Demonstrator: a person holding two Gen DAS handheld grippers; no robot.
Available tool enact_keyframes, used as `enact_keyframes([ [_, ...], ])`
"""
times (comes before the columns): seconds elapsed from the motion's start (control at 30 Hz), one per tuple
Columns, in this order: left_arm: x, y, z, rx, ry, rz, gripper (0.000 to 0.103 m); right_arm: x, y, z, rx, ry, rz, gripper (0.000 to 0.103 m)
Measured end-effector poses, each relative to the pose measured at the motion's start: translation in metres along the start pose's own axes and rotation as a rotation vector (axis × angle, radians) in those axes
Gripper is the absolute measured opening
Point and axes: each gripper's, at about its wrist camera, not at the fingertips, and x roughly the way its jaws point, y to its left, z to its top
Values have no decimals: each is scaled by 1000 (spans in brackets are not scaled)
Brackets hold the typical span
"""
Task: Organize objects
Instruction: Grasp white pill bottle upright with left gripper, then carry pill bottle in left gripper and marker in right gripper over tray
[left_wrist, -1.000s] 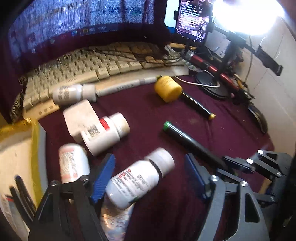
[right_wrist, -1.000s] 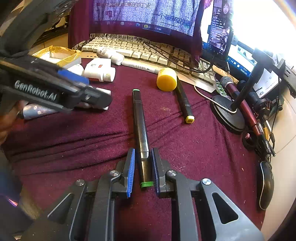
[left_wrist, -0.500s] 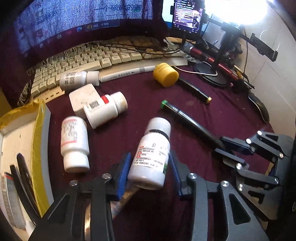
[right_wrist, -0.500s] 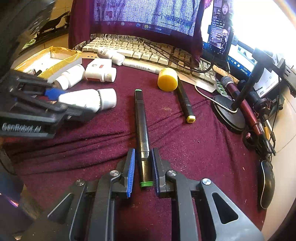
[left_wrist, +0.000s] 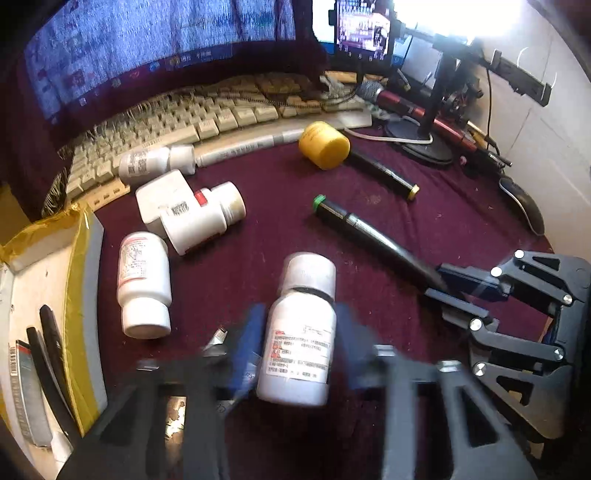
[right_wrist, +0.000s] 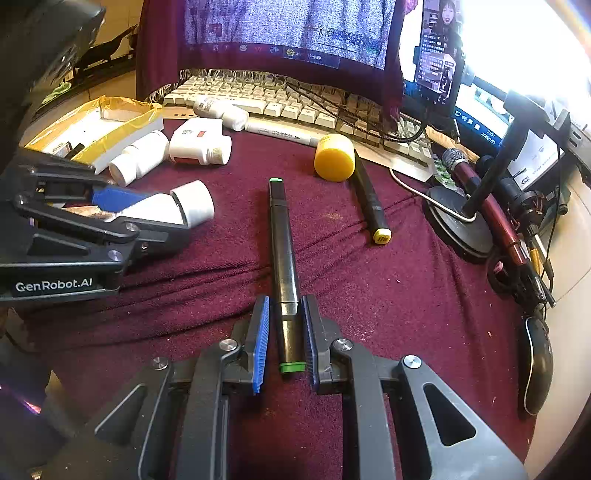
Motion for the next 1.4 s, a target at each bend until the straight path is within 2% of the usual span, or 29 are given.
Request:
enact_keyframes([
  [0.13, -7, 1, -8, -20, -21, 3, 29, 1, -1, 1, 10, 5, 10, 15],
  [0.3, -28, 13, -19, -124, -58, -96, 29, 5, 0, 7, 25, 10, 44, 15],
  [0.47, -40, 23, -28, -184, -63, -148, 29, 15, -3, 21, 62, 19, 63, 15],
  [0.63, -48, 33, -38, -223, -72, -142, 29, 25, -3, 29, 53, 20, 46, 15],
  [0.83, -61, 54, -50, -287, -95, -137, 29, 22, 16, 25, -36, -18, -39, 13],
  [1.07, -85, 88, -73, -378, -119, -138, 29, 7, 32, 17, -37, -31, 48, 13],
  [1.4, -110, 145, -95, -497, -154, -42, 29, -19, 66, 24, -79, -92, 135, 13],
])
